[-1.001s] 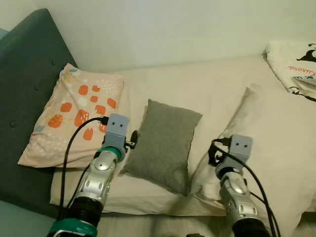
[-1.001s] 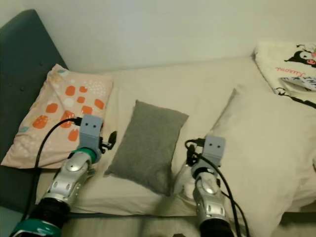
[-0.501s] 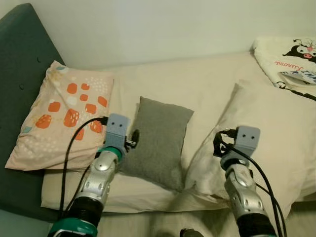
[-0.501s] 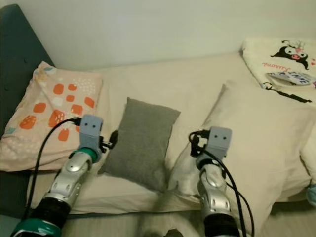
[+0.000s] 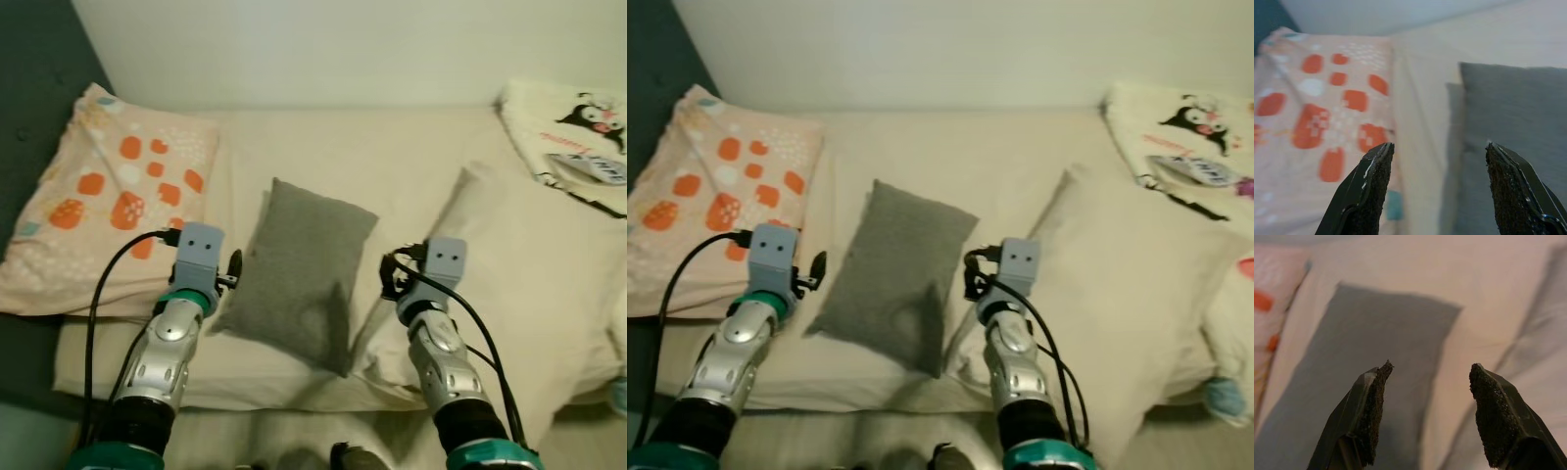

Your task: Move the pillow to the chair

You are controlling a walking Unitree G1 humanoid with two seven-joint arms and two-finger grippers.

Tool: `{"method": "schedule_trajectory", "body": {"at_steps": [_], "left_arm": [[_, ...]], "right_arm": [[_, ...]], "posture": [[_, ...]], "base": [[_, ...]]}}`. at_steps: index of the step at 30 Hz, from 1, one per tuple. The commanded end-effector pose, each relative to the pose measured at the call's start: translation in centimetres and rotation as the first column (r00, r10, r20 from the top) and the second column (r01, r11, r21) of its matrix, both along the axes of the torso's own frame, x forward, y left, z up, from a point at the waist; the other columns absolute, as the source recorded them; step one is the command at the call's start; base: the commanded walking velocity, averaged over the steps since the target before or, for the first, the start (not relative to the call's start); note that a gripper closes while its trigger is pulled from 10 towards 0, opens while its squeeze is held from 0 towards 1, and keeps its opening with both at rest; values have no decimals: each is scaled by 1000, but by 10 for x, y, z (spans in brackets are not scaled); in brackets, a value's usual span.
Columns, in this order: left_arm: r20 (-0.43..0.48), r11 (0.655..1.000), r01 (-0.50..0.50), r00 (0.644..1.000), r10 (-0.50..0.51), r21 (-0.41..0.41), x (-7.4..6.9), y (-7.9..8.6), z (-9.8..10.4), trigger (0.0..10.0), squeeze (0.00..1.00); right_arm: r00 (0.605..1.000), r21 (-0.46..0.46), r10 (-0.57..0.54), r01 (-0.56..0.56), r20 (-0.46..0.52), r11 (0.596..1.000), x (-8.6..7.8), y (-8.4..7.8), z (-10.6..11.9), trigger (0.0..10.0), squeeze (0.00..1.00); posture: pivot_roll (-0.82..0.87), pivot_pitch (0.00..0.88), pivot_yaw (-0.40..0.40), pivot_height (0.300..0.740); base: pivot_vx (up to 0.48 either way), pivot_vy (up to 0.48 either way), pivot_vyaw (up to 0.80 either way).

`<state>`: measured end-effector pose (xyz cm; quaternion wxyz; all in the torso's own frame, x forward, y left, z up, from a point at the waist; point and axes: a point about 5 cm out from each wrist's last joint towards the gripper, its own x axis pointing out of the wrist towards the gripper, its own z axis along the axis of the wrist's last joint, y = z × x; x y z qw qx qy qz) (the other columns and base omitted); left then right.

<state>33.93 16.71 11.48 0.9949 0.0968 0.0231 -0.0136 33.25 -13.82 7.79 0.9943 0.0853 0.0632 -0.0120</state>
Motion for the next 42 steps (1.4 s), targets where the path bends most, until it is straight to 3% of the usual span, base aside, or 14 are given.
{"method": "schedule_trajectory", "body": {"at_steps": [1, 13, 27, 37, 42], "left_arm": [[-35, 1000, 0, 999, 0, 4, -3, 4, -9, 10000, 0], [-49, 1000, 29, 998, -28, 8, -5, -1, -12, 10000, 0], [-74, 992, 85, 993, -92, -88, -9, -25, -20, 10000, 0], [-77, 995, 56, 995, -62, -77, -14, -21, -25, 10000, 0], [-78, 997, 40, 996, -45, -72, -17, -17, -27, 10000, 0]], "right_arm": [[999, 21, -7, 7, -34, 1000, -7, 2, -9, 10000, 0], [999, 43, -19, 21, -39, 999, -11, 6, -16, 10000, 0], [998, 6, -59, 59, 20, 998, -10, -6, -7, 10000, 0], [1000, -19, -1, 2, 14, 1000, -9, 2, -7, 10000, 0], [1000, -19, 13, -13, 3, 1000, -8, 6, -7, 10000, 0]], "posture": [[60, 133, 78, 695], [60, 122, 103, 655], [23, 127, 91, 630], [18, 139, 53, 630], [22, 150, 44, 610]], "base": [[0, 0, 0], [0, 0, 0], [0, 0, 0], [0, 0, 0], [0, 0, 0]]}}
